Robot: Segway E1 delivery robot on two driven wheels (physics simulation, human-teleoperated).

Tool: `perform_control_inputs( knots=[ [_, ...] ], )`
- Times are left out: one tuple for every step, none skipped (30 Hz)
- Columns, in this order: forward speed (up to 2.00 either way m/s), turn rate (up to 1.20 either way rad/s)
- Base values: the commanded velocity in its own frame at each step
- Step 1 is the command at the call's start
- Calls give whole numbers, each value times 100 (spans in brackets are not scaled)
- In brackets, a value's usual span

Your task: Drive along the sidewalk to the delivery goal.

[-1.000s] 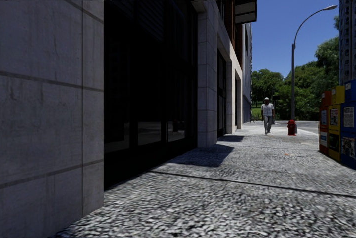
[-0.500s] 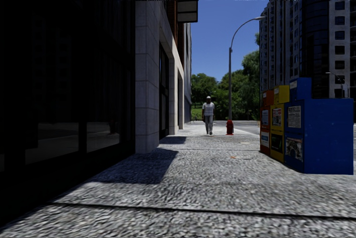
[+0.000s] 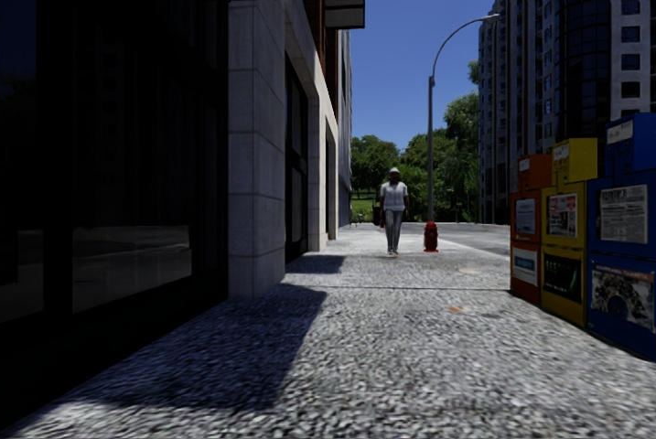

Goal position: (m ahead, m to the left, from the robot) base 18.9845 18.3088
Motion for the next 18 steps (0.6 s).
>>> perform_control_inputs(
  knots=[
    [171,0],
    [171,0],
    [171,0],
    [171,0],
    [171,0],
    [171,0],
    [171,0],
    [171,0],
    [171,0],
    [171,0],
    [171,0],
    [171,0],
    [171,5],
    [171,5],
    [171,10],
    [171,15],
    [171,16],
    [171,16]
  ],
)
